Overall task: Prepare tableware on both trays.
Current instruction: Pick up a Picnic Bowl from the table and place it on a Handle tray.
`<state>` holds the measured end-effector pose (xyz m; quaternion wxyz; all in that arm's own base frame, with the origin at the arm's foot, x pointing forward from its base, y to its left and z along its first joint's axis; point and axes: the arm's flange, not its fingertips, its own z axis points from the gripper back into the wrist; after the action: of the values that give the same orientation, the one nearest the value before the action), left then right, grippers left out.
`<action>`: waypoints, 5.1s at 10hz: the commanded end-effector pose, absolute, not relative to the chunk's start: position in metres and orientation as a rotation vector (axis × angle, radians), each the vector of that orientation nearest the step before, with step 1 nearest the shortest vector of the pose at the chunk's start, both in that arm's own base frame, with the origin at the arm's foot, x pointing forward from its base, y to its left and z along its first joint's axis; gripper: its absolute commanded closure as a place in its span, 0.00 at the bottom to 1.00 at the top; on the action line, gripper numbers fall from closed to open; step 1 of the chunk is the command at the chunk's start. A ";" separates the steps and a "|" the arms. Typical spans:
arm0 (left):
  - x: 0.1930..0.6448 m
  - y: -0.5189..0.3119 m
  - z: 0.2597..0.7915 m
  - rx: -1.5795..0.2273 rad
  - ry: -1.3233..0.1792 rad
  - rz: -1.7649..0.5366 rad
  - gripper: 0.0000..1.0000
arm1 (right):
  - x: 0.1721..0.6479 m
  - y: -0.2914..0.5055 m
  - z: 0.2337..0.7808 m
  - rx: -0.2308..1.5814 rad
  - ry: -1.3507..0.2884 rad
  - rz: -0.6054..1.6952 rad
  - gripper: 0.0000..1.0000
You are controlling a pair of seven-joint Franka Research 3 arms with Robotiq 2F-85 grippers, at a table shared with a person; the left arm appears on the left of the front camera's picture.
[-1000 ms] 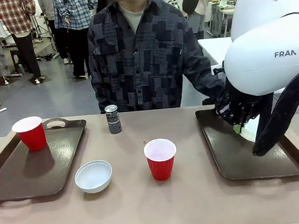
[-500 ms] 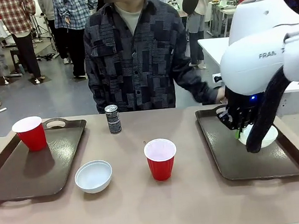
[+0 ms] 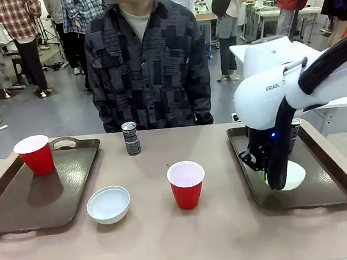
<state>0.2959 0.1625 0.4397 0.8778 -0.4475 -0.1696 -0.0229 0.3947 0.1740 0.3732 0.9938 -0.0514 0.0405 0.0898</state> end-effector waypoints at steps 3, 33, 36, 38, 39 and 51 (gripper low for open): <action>0.296 0.164 0.440 -0.951 -0.374 -0.062 0.00 | 0.415 0.184 0.363 -0.116 0.080 0.112 0.96; 0.296 0.164 0.440 -0.951 -0.374 -0.062 0.00 | 0.340 0.179 0.468 -0.115 0.015 0.272 0.00; 0.296 0.164 0.440 -0.951 -0.374 -0.062 0.00 | 0.348 0.183 0.465 -0.127 0.015 0.244 0.00; 0.296 0.164 0.440 -0.951 -0.374 -0.062 0.00 | 0.348 0.183 0.465 -0.127 0.015 0.244 0.00; 0.296 0.164 0.440 -0.951 -0.374 -0.062 0.00 | 0.348 0.183 0.465 -0.127 0.015 0.244 0.00; 0.316 0.106 0.491 -0.741 -0.355 -0.062 0.00 | 0.299 0.110 0.500 0.201 -0.077 0.144 0.00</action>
<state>0.3146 0.1320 0.4739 0.9011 -0.3974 -0.1733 -0.0127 0.3214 0.1425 0.4998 0.9957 0.0445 -0.0209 0.0790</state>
